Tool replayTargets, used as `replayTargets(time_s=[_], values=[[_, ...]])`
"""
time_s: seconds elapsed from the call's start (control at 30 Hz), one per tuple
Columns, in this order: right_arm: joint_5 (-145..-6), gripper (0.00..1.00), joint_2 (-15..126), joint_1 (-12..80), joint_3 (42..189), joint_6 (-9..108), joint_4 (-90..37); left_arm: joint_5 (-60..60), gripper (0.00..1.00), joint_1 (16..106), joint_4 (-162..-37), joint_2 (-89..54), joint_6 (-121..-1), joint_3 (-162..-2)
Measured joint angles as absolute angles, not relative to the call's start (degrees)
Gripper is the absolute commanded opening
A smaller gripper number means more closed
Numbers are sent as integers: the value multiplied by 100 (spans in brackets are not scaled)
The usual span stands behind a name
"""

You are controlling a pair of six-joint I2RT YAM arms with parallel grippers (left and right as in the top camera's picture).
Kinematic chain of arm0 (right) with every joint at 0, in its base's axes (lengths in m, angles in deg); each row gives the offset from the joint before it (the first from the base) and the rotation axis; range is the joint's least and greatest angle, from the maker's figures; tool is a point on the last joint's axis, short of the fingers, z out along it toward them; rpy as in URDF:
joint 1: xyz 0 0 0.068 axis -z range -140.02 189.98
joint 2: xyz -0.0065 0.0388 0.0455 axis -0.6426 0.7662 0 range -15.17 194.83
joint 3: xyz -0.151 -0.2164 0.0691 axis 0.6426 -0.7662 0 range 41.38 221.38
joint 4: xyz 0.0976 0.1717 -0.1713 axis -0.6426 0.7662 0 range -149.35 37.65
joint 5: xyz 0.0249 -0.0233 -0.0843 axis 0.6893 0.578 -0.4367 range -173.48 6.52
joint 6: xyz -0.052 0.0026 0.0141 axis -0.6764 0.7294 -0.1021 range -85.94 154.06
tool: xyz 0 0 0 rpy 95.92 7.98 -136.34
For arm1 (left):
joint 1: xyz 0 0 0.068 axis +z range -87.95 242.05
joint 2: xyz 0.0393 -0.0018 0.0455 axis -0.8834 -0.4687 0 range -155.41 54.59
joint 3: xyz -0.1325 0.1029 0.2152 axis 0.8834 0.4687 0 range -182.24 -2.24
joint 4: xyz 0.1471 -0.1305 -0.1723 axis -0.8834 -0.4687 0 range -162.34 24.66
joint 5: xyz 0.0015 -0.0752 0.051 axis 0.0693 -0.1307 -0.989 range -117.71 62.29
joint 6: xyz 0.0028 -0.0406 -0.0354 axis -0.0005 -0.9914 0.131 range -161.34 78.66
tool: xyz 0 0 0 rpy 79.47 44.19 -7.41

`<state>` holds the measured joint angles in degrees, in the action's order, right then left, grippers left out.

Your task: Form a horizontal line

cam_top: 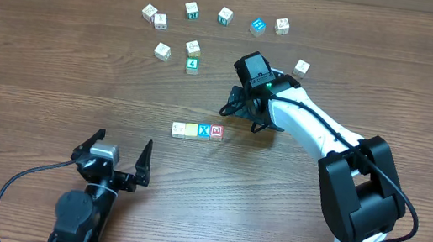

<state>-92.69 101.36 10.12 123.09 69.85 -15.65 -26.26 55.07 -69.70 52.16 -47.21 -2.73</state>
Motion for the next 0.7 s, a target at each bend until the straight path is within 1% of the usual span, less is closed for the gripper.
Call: replayTargets(time_s=[0.7], values=[[-9269, 100, 10136, 1012, 12309, 6985, -1560, -2624, 100, 5507, -6970, 5364, -4625, -273]])
